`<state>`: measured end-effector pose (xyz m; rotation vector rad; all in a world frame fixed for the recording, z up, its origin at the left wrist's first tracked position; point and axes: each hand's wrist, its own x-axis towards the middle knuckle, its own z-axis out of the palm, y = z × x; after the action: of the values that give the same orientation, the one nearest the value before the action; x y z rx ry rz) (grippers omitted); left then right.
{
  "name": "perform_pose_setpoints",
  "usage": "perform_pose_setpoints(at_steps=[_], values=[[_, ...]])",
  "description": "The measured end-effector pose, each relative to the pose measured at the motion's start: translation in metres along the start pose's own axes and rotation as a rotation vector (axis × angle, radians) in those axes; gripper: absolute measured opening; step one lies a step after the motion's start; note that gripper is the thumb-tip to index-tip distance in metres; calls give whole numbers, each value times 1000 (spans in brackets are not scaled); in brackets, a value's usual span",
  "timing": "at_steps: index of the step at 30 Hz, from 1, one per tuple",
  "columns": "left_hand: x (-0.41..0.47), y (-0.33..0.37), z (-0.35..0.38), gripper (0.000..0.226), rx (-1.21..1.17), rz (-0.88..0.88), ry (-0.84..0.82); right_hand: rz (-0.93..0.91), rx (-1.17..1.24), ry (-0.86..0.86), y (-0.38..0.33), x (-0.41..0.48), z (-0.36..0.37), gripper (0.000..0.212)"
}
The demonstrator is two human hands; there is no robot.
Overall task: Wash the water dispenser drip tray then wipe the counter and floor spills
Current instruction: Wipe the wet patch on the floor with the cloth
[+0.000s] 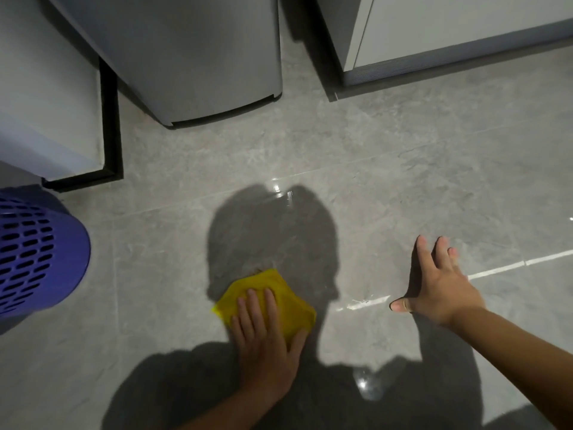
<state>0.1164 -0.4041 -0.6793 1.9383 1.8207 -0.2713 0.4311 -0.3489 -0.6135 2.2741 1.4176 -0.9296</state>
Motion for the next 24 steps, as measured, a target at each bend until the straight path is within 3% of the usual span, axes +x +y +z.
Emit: perform_pose_setpoints(at_steps=[5, 8, 10, 14, 16, 20, 24], values=[[95, 40, -38, 101, -108, -65, 113, 14, 9, -24, 0, 1, -1, 158], [177, 47, -72, 106, -67, 10, 42, 15, 13, -34, 1, 3, -2, 159], [221, 48, -92, 104, 56, 207, 45, 22, 14, -40, 1, 4, -1, 159], [259, 36, -122, 97, 449, 878, 24, 28, 14, -35, 3, 6, 0, 158], [255, 29, -126, 97, 588, 1080, -10, 19, 8, -32, 5, 6, 1, 158], [198, 13, -100, 93, 558, 1251, -79, 4, -9, -30, 9, 5, 2, 156], [117, -12, -59, 92, 481, 1207, -69, -1, -17, -17, 13, 5, 3, 157]])
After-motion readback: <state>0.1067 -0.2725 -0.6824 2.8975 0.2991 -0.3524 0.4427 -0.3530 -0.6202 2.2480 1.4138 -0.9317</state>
